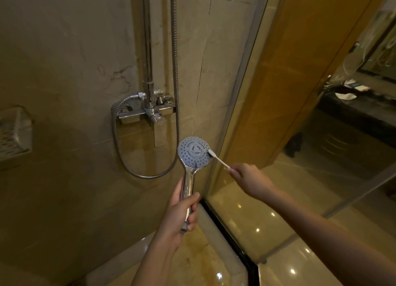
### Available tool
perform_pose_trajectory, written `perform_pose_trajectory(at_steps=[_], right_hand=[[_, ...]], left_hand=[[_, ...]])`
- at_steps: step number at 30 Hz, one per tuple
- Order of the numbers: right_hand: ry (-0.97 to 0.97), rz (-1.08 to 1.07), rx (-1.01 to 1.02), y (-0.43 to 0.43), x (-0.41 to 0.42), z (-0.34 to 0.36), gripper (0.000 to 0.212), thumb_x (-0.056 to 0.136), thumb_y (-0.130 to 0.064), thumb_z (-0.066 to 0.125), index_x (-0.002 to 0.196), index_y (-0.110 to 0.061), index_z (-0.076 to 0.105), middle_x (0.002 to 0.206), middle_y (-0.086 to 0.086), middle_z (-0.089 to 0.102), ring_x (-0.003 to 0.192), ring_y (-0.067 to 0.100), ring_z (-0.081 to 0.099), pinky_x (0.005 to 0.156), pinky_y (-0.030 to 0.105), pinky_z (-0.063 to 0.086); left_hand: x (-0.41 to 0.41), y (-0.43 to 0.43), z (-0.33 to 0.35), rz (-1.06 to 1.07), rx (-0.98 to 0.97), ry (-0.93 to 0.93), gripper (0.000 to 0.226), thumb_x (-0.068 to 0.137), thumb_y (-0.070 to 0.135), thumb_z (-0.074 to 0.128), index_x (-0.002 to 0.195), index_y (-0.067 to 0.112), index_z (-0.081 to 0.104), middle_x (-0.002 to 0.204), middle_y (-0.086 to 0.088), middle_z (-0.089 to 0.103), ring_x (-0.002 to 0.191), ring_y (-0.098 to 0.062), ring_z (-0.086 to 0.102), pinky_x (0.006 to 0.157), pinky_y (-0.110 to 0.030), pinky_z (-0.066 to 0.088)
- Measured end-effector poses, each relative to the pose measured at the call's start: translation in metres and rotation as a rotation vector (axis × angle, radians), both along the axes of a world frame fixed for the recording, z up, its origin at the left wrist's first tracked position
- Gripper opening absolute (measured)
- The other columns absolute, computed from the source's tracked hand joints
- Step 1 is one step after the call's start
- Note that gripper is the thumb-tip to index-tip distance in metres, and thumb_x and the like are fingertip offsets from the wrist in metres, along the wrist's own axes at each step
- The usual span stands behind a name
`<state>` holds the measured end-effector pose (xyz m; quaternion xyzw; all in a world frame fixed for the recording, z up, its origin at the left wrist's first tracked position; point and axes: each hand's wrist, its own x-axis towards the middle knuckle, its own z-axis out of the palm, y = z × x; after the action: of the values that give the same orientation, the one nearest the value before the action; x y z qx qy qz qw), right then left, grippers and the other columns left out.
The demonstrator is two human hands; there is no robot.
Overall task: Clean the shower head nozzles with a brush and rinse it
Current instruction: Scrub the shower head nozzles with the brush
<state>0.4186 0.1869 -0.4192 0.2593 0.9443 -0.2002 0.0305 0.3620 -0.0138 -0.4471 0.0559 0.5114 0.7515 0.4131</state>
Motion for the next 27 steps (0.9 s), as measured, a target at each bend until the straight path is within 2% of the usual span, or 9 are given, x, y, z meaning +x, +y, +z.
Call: perform_pose_trajectory(at_steps=[3,6,11,16,19,23,27], right_hand=[[-0.01,0.062,0.008,-0.009,0.0,0.003,0.031,0.099,-0.041,0.038,0.075,-0.027,0.051,0.068,-0.005,0.055,0.064,0.014,0.056,0.062,0.033,0.048],[0.043,0.012,0.013,-0.004,-0.002,0.005,0.033,0.099,-0.041,0.038,0.072,-0.027,0.05,0.067,-0.005,0.053,0.063,0.015,0.054,0.06,0.034,0.047],[0.001,0.014,0.026,-0.005,-0.001,0.004,0.036,0.099,-0.044,0.037,0.068,-0.03,0.046,0.069,-0.002,0.056,0.066,0.017,0.056,0.07,0.045,0.055],[-0.055,0.068,0.047,-0.012,0.0,0.01,0.03,0.099,-0.044,0.037,0.077,-0.03,0.051,0.073,-0.002,0.058,0.069,0.017,0.058,0.068,0.04,0.053],[-0.011,0.007,0.066,0.0,-0.003,0.016,0.032,0.099,-0.045,0.036,0.084,-0.025,0.056,0.072,-0.003,0.056,0.073,0.021,0.06,0.068,0.04,0.054],[-0.034,0.022,0.136,-0.001,-0.005,0.017,0.034,0.099,-0.045,0.034,0.086,-0.024,0.056,0.076,0.0,0.06,0.07,0.02,0.062,0.068,0.041,0.056],[-0.017,-0.006,0.106,-0.002,-0.008,0.02,0.033,0.1,-0.042,0.035,0.082,-0.022,0.054,0.073,-0.001,0.058,0.067,0.017,0.058,0.067,0.037,0.055]], left_hand=[[-0.001,-0.001,0.002,0.0,0.023,-0.01,0.048,0.09,0.004,0.049,0.112,0.046,0.048,0.048,0.003,0.04,0.029,-0.003,0.029,0.027,-0.01,0.019],[0.002,0.0,0.002,-0.019,0.023,-0.022,0.046,0.09,0.005,0.05,0.104,0.048,0.05,0.049,0.003,0.04,0.03,-0.003,0.029,0.028,-0.011,0.019],[0.005,-0.003,0.002,-0.03,0.014,-0.034,0.047,0.09,0.005,0.05,0.108,0.048,0.049,0.05,0.002,0.04,0.03,-0.003,0.029,0.028,-0.011,0.019],[0.008,-0.004,0.006,-0.025,0.032,-0.041,0.046,0.089,0.005,0.05,0.109,0.047,0.049,0.049,0.003,0.04,0.03,-0.003,0.029,0.028,-0.011,0.019],[0.009,-0.003,0.006,-0.02,0.024,-0.039,0.047,0.089,0.004,0.05,0.109,0.047,0.048,0.05,0.002,0.04,0.03,-0.003,0.029,0.028,-0.01,0.018],[0.01,-0.005,0.004,-0.007,0.014,-0.03,0.054,0.089,0.005,0.051,0.124,0.044,0.041,0.049,0.002,0.041,0.03,-0.003,0.03,0.027,-0.011,0.019],[0.011,-0.005,0.003,-0.027,-0.029,0.04,0.056,0.089,0.006,0.052,0.124,0.049,0.04,0.048,0.004,0.042,0.032,-0.004,0.03,0.029,-0.012,0.019]])
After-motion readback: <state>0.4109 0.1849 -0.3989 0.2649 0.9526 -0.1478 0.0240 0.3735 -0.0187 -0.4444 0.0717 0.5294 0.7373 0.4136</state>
